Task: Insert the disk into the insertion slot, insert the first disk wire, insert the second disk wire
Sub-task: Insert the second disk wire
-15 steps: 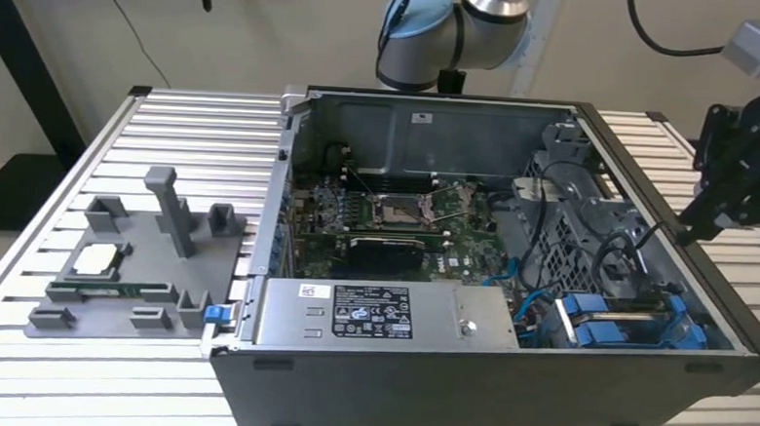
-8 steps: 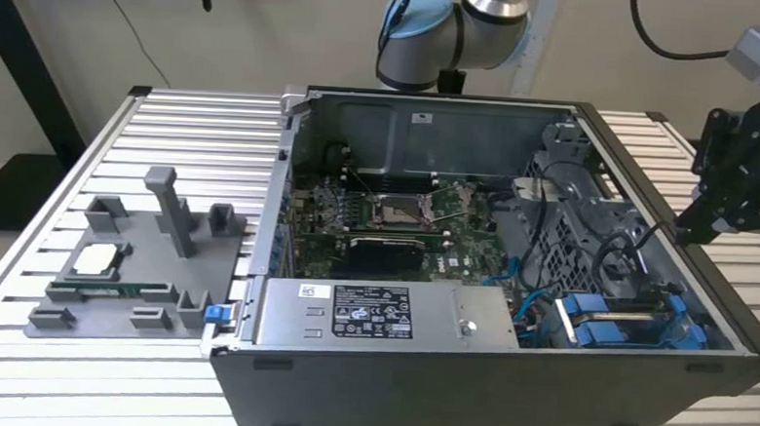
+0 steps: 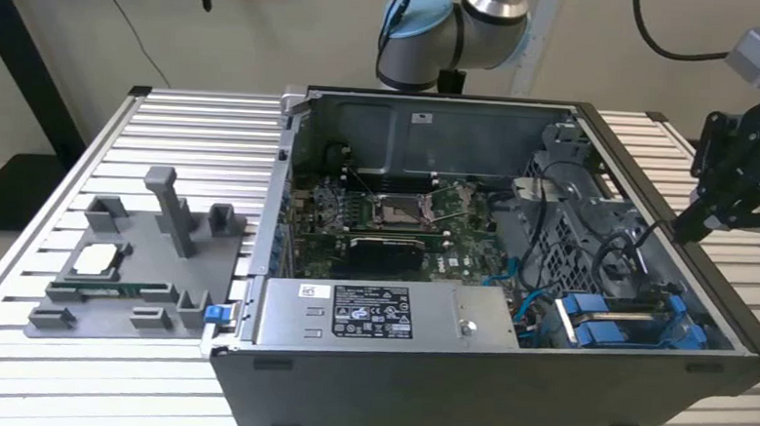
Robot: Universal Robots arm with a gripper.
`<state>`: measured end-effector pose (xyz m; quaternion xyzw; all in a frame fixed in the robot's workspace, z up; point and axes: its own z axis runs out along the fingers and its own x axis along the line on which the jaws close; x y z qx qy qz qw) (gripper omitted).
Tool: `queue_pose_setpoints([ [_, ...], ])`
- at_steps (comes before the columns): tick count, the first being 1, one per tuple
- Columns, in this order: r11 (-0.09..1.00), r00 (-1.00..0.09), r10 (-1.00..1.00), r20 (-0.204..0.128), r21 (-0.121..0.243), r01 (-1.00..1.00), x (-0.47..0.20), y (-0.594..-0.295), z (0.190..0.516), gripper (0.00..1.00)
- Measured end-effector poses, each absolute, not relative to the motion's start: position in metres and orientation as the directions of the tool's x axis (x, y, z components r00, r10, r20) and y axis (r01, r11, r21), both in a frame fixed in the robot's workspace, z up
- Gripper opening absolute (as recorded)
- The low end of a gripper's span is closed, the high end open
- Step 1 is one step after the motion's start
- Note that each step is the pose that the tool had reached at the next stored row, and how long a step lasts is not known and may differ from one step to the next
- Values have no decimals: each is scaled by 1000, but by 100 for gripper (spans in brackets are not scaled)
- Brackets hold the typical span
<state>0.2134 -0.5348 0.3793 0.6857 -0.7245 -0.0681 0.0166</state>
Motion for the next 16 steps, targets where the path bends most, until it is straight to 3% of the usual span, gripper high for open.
queue_pose_setpoints([
  [10, 57, -71, -992, -105, 133, -989, 204, -537, 386, 0],
  [16, 57, -71, -992, -107, 133, -989, 180, -540, 390, 0],
])
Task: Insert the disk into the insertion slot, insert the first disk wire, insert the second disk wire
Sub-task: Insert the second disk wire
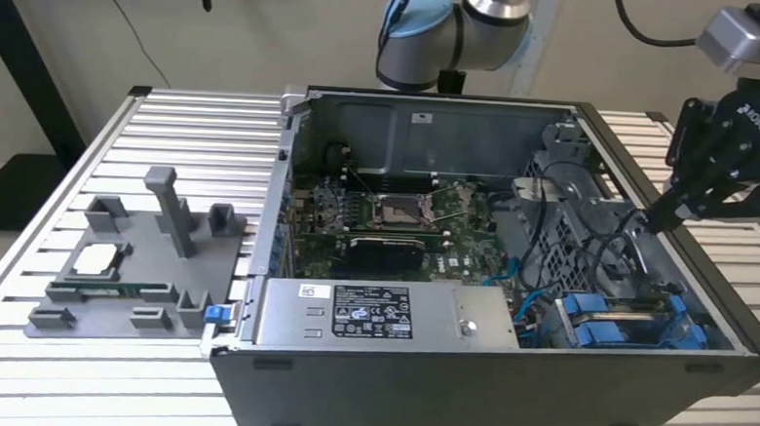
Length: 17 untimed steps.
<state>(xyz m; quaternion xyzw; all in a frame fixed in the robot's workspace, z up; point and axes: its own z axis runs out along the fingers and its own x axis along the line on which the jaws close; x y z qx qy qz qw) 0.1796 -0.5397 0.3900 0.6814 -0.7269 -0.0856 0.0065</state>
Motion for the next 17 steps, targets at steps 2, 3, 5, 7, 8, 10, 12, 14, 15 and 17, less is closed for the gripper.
queue_pose_setpoints([
  [2, 57, -71, -992, -107, 133, -989, 171, -540, 390, 0],
  [3, 57, -71, -992, -107, 133, -989, 166, -541, 390, 0],
  [5, 57, -71, -992, -107, 133, -989, 157, -542, 390, 0],
  [7, 57, -71, -992, -107, 133, -989, 148, -543, 391, 0],
  [8, 57, -71, -992, -107, 133, -989, 143, -545, 390, 0],
  [10, 57, -71, -992, -106, 133, -989, 138, -548, 391, 0],
  [12, 57, -71, -992, -105, 133, -989, 134, -552, 391, 0],
  [14, 57, -71, -992, -103, 133, -989, 131, -556, 391, 0],
  [15, 57, -71, -992, -102, 133, -989, 130, -558, 391, 0],
  [17, 58, -71, -992, -101, 133, -989, 128, -560, 391, 0],
])
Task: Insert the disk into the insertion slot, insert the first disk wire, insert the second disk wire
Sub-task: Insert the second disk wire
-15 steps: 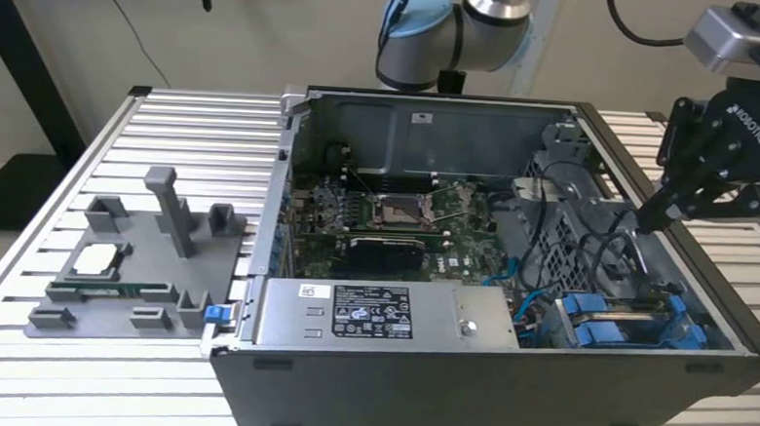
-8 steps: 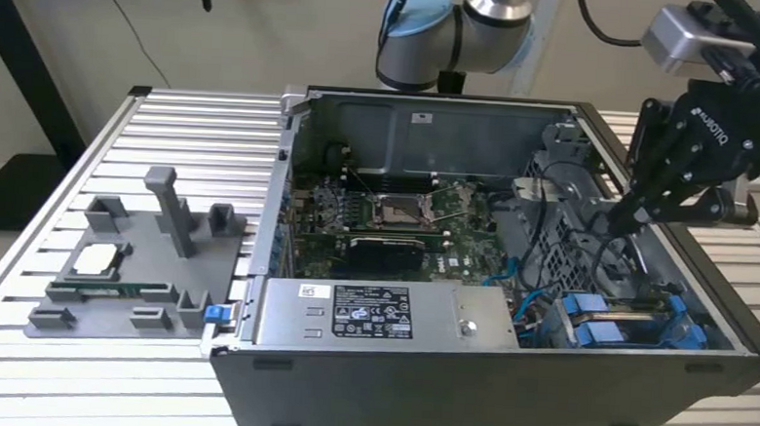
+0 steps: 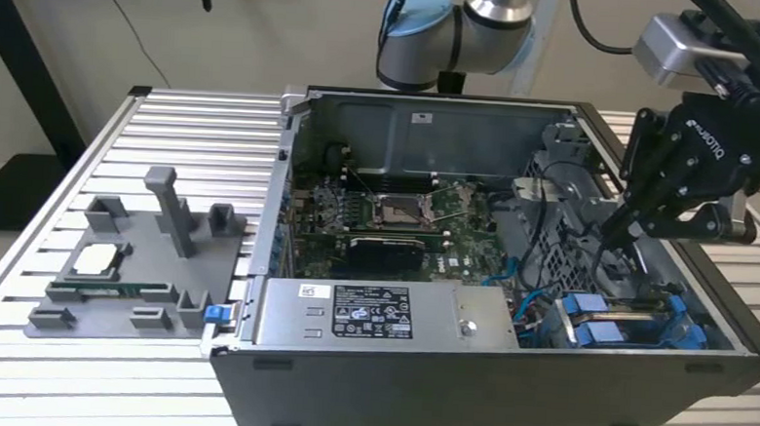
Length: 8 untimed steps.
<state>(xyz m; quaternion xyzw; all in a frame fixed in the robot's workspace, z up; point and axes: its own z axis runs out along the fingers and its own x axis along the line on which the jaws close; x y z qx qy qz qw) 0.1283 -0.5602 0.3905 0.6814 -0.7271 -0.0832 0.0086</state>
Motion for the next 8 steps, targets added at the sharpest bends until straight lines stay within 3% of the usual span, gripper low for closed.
queue_pose_setpoints([
  [8, 56, -69, -993, -97, 133, -990, 128, -560, 390, 0],
])
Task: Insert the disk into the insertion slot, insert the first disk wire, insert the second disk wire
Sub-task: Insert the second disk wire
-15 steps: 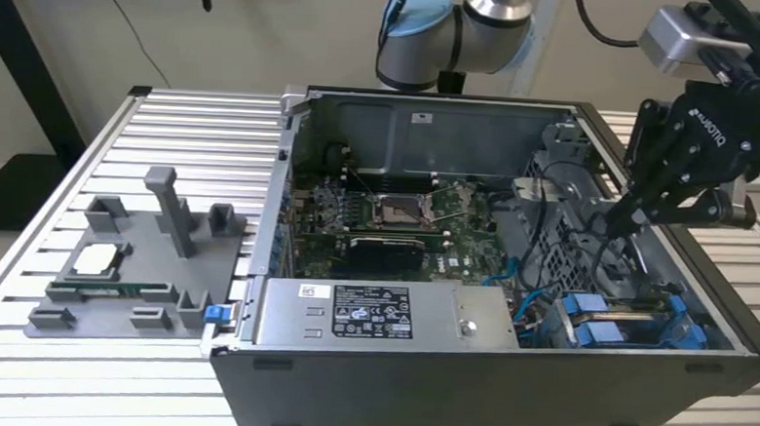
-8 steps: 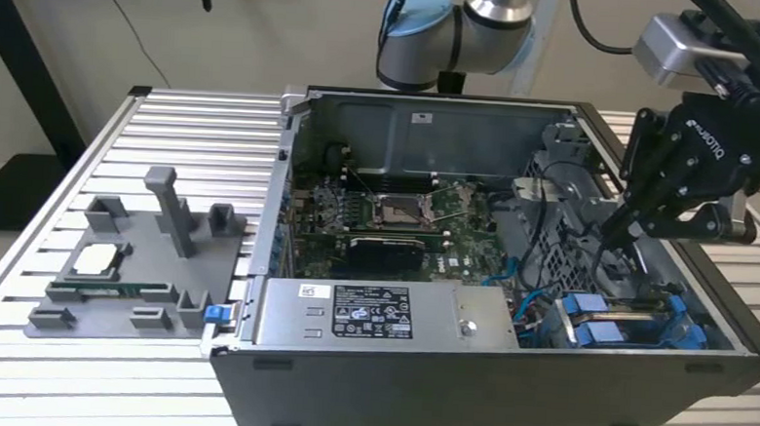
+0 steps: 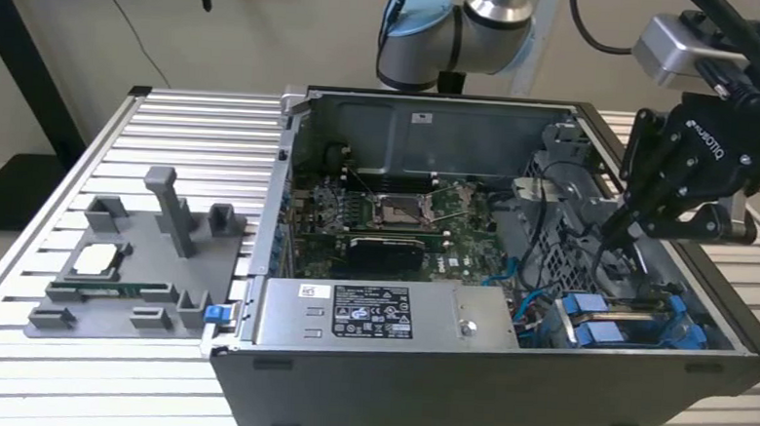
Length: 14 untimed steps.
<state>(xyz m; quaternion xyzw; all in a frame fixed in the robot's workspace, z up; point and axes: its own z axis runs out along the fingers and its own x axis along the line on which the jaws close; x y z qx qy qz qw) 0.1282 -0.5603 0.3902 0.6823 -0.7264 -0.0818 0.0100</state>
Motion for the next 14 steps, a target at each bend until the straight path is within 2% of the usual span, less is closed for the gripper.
queue_pose_setpoints([
  [6, 63, -69, -997, -40, 127, -990, 128, -560, 388, 0],
  [14, 64, -67, -997, -35, 74, -995, 128, -560, 383, 0],
])
